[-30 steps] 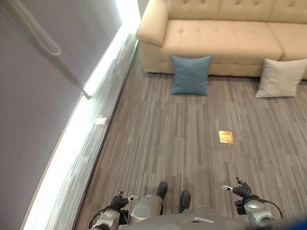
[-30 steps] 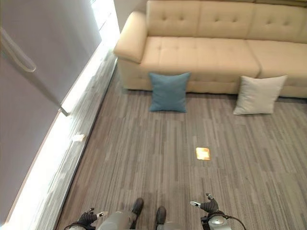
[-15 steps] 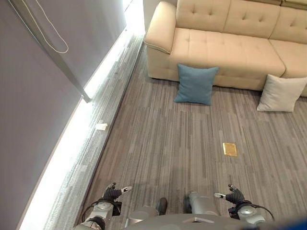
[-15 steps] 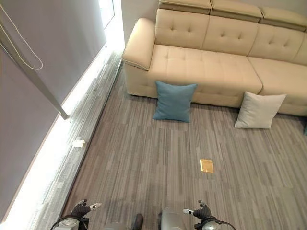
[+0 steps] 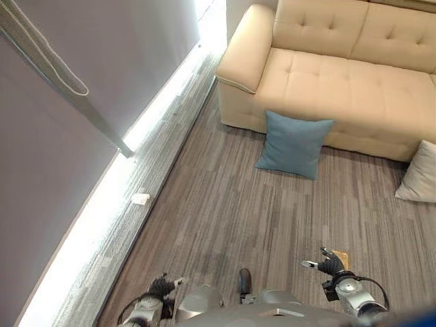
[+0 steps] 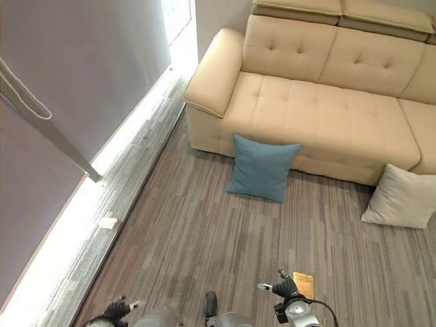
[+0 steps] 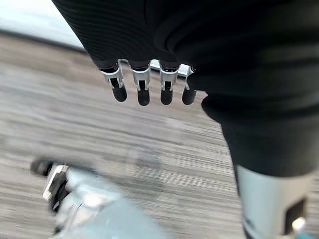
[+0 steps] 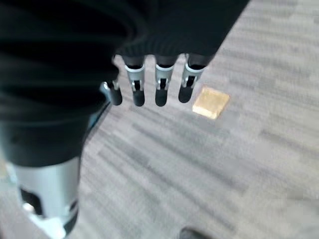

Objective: Pick up all the scattered cushions and arrange them neatly on the sofa.

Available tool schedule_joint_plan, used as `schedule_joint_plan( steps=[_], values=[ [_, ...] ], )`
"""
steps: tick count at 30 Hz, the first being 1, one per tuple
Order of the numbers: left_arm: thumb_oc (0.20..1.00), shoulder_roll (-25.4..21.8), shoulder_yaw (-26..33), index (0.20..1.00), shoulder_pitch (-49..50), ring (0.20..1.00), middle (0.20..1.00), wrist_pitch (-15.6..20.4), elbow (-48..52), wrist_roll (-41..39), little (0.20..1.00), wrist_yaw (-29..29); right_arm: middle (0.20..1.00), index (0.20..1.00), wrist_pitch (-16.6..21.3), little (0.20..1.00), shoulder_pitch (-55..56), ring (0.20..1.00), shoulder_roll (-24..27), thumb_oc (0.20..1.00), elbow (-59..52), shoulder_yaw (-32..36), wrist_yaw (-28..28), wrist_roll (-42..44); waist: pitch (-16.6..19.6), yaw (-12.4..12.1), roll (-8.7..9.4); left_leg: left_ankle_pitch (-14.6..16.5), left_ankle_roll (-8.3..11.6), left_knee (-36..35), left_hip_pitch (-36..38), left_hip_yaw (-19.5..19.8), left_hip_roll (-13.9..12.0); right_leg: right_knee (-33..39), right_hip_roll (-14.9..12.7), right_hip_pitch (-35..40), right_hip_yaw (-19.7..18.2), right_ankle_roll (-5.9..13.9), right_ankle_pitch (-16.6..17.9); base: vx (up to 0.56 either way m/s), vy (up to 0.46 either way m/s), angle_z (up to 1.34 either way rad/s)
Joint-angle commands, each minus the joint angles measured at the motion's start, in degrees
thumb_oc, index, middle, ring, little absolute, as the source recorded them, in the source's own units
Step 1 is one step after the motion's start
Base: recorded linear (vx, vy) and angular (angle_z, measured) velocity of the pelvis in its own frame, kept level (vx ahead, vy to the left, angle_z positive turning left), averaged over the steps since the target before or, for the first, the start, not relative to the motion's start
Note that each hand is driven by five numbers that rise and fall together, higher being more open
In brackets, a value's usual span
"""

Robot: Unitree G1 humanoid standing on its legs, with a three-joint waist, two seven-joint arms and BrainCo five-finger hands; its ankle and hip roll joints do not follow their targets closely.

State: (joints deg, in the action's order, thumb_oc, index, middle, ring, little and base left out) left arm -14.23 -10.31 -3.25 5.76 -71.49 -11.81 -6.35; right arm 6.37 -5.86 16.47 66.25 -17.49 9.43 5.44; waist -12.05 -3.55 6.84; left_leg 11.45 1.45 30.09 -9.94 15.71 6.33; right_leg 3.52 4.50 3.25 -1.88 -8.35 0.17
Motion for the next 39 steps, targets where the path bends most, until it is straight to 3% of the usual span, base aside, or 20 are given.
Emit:
schedule_joint_plan(
  steps=[1, 2, 4, 7, 8, 10, 11, 12, 13, 14, 17, 20, 23, 25, 27, 29, 31, 34, 36, 39],
  values=[
    [1.000, 0.9, -0.9, 1.000, 0.4, 1.000, 1.000, 0.9, 0.3, 0.6, 1.000, 0.2, 1.000, 1.000, 0.8, 1.000, 1.9, 1.000, 3.4, 1.000, -1.9, 0.1, 0.9, 0.8, 1.1, 1.0, -2.33, -6.0, -1.06, -14.9, 3.5, -0.6, 0.6, -6.9, -3.9, -3.0, -0.4, 9.13, -2.8, 0.24, -0.010, -0.24],
    [1.000, 1.0, -1.0, 1.000, 0.6, 1.000, 1.000, 0.9, 0.4, 0.8, 1.000, 0.5, 1.000, 1.000, 0.6, 1.000, 1.9, 1.000, 3.7, 1.000, -1.6, 0.2, 1.0, 0.6, 1.2, 0.3, -3.35, -8.5, -1.01, -20.6, 1.7, -0.8, 2.2, -6.8, -2.6, -1.5, -1.3, 9.23, -3.8, 0.21, 0.007, -0.32],
    [1.000, 1.0, -0.8, 1.000, 0.7, 1.000, 1.000, 1.0, 0.4, 0.8, 1.000, 0.6, 1.000, 1.000, 0.4, 1.000, 1.7, 1.000, 3.8, 1.000, -1.3, 0.4, 1.2, 0.2, 1.2, -1.0, -3.98, -11.4, -0.89, -23.4, -0.3, 0.0, 3.4, -7.4, -1.5, 0.3, -3.0, 9.27, -4.9, 0.23, 0.013, -0.34],
    [1.000, 1.0, 0.0, 1.000, 1.6, 1.000, 1.000, 0.6, -0.6, 1.6, 1.000, 0.8, 1.000, 1.000, 0.1, 1.000, 2.6, 1.000, 3.4, 1.000, -1.7, 0.7, 1.0, -0.7, 2.9, -1.2, -4.29, -11.4, -2.02, -26.2, 3.2, 0.8, 2.8, -8.3, -1.9, 1.3, -3.8, 10.12, -5.6, 0.27, 0.098, -0.79],
    [1.000, 1.2, 0.2, 1.000, 2.3, 1.000, 1.000, 0.4, -1.6, 2.9, 1.000, 1.0, 1.000, 1.000, 0.1, 1.000, 3.0, 1.000, 2.8, 1.000, -1.9, 1.1, 0.6, -1.1, 4.1, -1.3, -4.05, -10.1, -3.47, -26.7, 5.3, -0.3, 2.8, -11.6, -3.6, 1.1, -3.9, 11.86, -5.3, 0.36, 0.176, -1.34],
    [1.000, 0.6, 0.3, 1.000, 1.9, 1.000, 1.000, 0.1, -1.4, 2.8, 1.000, 0.7, 1.000, 1.000, 0.0, 1.000, 2.3, 1.000, 2.4, 1.000, -2.2, 0.7, 0.5, -1.4, 3.2, -1.3, -4.40, -9.1, -5.09, -26.5, 6.7, -1.5, 2.3, -22.5, -5.0, -3.8, -3.9, 14.61, 0.3, 0.21, 0.110, -0.68],
    [1.000, 0.3, 0.2, 1.000, 1.6, 1.000, 1.000, 0.2, -0.9, 2.2, 1.000, 0.8, 1.000, 1.000, 0.2, 1.000, 1.9, 1.000, 2.4, 1.000, -3.6, 0.9, 0.6, -1.0, 2.4, -1.4, -5.16, -8.5, -5.80, -26.3, 7.6, -1.7, 1.5, -27.5, -6.1, -7.6, -1.9, 15.08, 2.6, 0.06, 0.016, -0.26],
    [1.000, 0.3, 0.2, 1.000, 1.6, 1.000, 1.000, 0.2, -0.9, 2.2, 1.000, 0.8, 1.000, 1.000, 0.2, 1.000, 1.9, 1.000, 2.4, 1.000, -3.6, 0.9, 0.6, -1.0, 2.4, -1.4, -5.13, -8.5, -5.79, -26.3, 7.7, -1.7, 1.6, -27.7, -6.1, -7.6, -1.9, 15.07, 2.5, 0.20, -0.020, -0.28],
    [1.000, 0.3, 0.2, 1.000, 1.4, 1.000, 1.000, 0.1, -0.9, 1.9, 1.000, 0.8, 1.000, 1.000, 0.4, 1.000, 1.3, 1.000, 2.4, 1.000, -4.5, 0.4, 0.8, -1.1, 2.7, -1.5, -5.27, -7.3, -5.88, -27.3, 9.7, -1.5, 0.9, -23.6, -7.5, -9.0, 2.1, 13.70, -0.6, 0.23, -0.077, -0.14],
    [1.000, 0.3, 0.1, 1.000, 1.1, 1.000, 1.000, 0.2, -0.8, 1.7, 1.000, 0.8, 1.000, 1.000, 0.4, 1.000, 1.0, 1.000, 2.3, 1.000, -4.4, 0.0, 0.8, -1.1, 2.8, -1.6, -5.13, -6.7, -5.81, -27.5, 10.4, -1.7, 0.6, -20.4, -8.1, -8.9, 3.8, 13.34, -1.3, 0.27, -0.107, -0.30],
    [1.000, 0.3, 0.0, 1.000, 0.9, 1.000, 1.000, 0.5, -1.2, 1.1, 1.000, 0.7, 1.000, 1.000, 0.2, 1.000, 0.0, 1.000, 2.5, 1.000, -4.1, -0.8, 0.6, -1.1, 2.7, -1.2, -4.76, -5.0, -5.44, -28.4, 13.0, -1.6, 0.0, -11.7, -8.2, -11.6, 6.7, 13.49, 0.6, 0.20, -0.129, -0.44],
    [1.000, 0.2, 0.3, 1.000, 0.5, 1.000, 1.000, 0.7, -1.9, 1.1, 1.000, 0.5, 1.000, 1.000, -0.1, 1.000, -0.4, 1.000, 3.0, 1.000, -4.1, -1.0, 0.7, -1.6, 2.0, 0.3, -4.70, -3.4, -4.60, -28.7, 15.9, -0.4, -1.2, -8.6, -7.8, -14.1, 6.9, 14.23, 2.6, 0.23, -0.159, -0.19],
    [1.000, 0.2, 0.6, 1.000, 1.1, 1.000, 1.000, 0.8, -2.6, 2.1, 1.000, 0.5, 1.000, 1.000, -0.1, 1.000, 0.7, 1.000, 3.0, 1.000, -3.8, -0.9, 0.5, -1.6, 3.0, 0.4, -3.82, -2.3, -3.14, -29.2, 17.9, 0.2, -2.8, -6.5, -7.8, -11.7, 6.8, 13.23, 3.1, 0.25, -0.231, 0.37],
    [1.000, 0.3, 0.7, 1.000, 1.3, 1.000, 1.000, 0.8, -2.7, 2.1, 1.000, 0.4, 1.000, 1.000, -0.1, 1.000, 0.9, 1.000, 3.0, 1.000, -3.7, -0.9, 0.4, -1.6, 3.3, 0.6, -3.88, -2.4, -2.53, -29.5, 18.3, 0.3, -3.7, -6.4, -7.6, -11.1, 7.2, 12.90, 2.9, 0.20, -0.224, 0.41],
    [1.000, 0.4, 0.5, 1.000, 1.3, 1.000, 1.000, 0.7, -2.5, 2.2, 1.000, 0.3, 1.000, 1.000, 0.3, 1.000, 1.1, 1.000, 3.0, 1.000, -4.3, -0.7, 0.5, -0.8, 3.5, 0.9, -4.11, -4.4, -0.29, -26.6, 16.6, 0.5, -5.9, -6.3, -6.7, -9.2, 7.6, 11.63, 1.5, 0.22, -0.336, 0.44],
    [1.000, 0.7, 0.1, 1.000, 1.0, 1.000, 1.000, 1.0, -1.6, 1.2, 1.000, 0.2, 1.000, 1.000, 0.9, 1.000, 0.8, 1.000, 3.3, 1.000, -4.9, -0.7, 0.7, 0.0, 2.4, 0.8, -3.95, -6.8, 0.82, -20.0, 13.3, 1.1, -5.4, -5.7, -6.2, -7.6, 7.3, 10.75, 0.8, 0.08, -0.258, 0.44],
    [1.000, 1.2, -0.8, 1.000, 0.0, 1.000, 1.000, 1.0, -0.3, 0.5, 1.000, 0.3, 1.000, 1.000, 1.0, 1.000, 0.5, 1.000, 3.9, 1.000, -4.8, -0.2, 0.9, 0.9, 0.9, 0.6, -3.27, -8.2, 1.26, -14.0, 8.5, -2.6, -5.2, -3.9, -6.7, -5.0, 8.1, 9.73, 0.0, 0.07, -0.253, 0.09],
    [1.000, 1.9, -2.2, 1.000, -0.1, 1.000, 1.000, 1.0, 0.3, 1.3, 1.000, 1.1, 1.000, 1.000, 1.2, 1.000, 0.9, 1.000, 4.1, 1.000, -4.0, 0.5, 0.5, 1.7, 1.2, 1.1, -3.23, -4.9, 0.13, -17.8, 6.8, -7.2, -3.4, -2.0, -7.1, -2.9, 10.2, 9.93, -0.4, 0.09, -0.105, 0.60],
    [1.000, 2.0, -2.4, 1.000, 0.0, 1.000, 1.000, 0.9, 0.3, 1.9, 1.000, 1.2, 1.000, 1.000, 1.2, 1.000, 1.2, 1.000, 4.1, 1.000, -3.9, 0.6, 0.4, 1.6, 1.5, 1.4, -3.43, -5.0, -0.28, -20.0, 6.8, -8.8, -2.5, -1.4, -6.9, -2.2, 10.7, 10.18, -0.6, 0.12, -0.035, 0.42],
    [1.000, 1.9, -1.6, 1.000, 0.7, 1.000, 1.000, 0.4, -0.5, 2.5, 1.000, 1.6, 1.000, 1.000, 0.9, 1.000, 1.0, 1.000, 3.8, 1.000, -3.2, 1.0, 0.6, 0.6, 1.9, 0.6, -4.87, -7.8, -1.55, -25.6, 6.1, -10.5, 0.2, -2.4, -4.9, -1.3, 9.3, 10.40, -2.0, 0.16, 0.015, 0.19]
  ],
)
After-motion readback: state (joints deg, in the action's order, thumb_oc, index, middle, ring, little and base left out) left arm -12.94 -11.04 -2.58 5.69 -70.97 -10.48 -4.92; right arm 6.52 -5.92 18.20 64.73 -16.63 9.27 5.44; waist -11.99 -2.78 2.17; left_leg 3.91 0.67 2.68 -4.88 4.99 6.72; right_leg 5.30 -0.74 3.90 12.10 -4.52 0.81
